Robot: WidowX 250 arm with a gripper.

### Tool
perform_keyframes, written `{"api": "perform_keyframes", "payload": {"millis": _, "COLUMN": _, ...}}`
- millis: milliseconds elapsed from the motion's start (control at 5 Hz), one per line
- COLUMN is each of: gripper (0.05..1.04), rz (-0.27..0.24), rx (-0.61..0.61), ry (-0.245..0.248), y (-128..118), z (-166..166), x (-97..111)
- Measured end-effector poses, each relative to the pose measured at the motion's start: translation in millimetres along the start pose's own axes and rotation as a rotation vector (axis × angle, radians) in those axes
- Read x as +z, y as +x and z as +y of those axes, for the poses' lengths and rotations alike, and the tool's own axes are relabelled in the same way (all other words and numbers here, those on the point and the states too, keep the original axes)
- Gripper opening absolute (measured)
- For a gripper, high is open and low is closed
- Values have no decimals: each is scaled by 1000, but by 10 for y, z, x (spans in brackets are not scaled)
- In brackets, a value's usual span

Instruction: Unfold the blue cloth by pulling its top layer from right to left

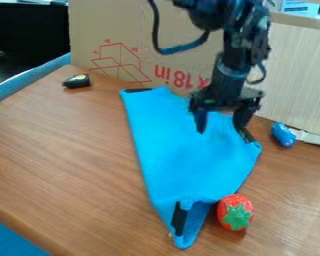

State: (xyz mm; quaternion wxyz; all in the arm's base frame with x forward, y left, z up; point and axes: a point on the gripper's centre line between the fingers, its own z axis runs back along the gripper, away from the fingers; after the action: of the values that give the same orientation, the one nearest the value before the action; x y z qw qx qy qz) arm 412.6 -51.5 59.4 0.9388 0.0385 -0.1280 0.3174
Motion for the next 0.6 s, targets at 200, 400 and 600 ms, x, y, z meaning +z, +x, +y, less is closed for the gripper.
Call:
{"api": "perform_keyframes", "payload": {"millis": 200, "gripper": 1000, "rz": -46, "rx": 13, "ry": -30, "y": -15, "z": -55, "x": -54}}
{"api": "perform_keyframes", "payload": {"millis": 400, "gripper": 1000, "rz": -74, "rx": 5, "ry": -33, "y": -42, "z": -121, "x": -33}}
{"api": "perform_keyframes", "payload": {"millis": 600, "gripper": 1000, "rz": -84, "rx": -6, "ry": -30, "y": -53, "z": -173, "x": -50}}
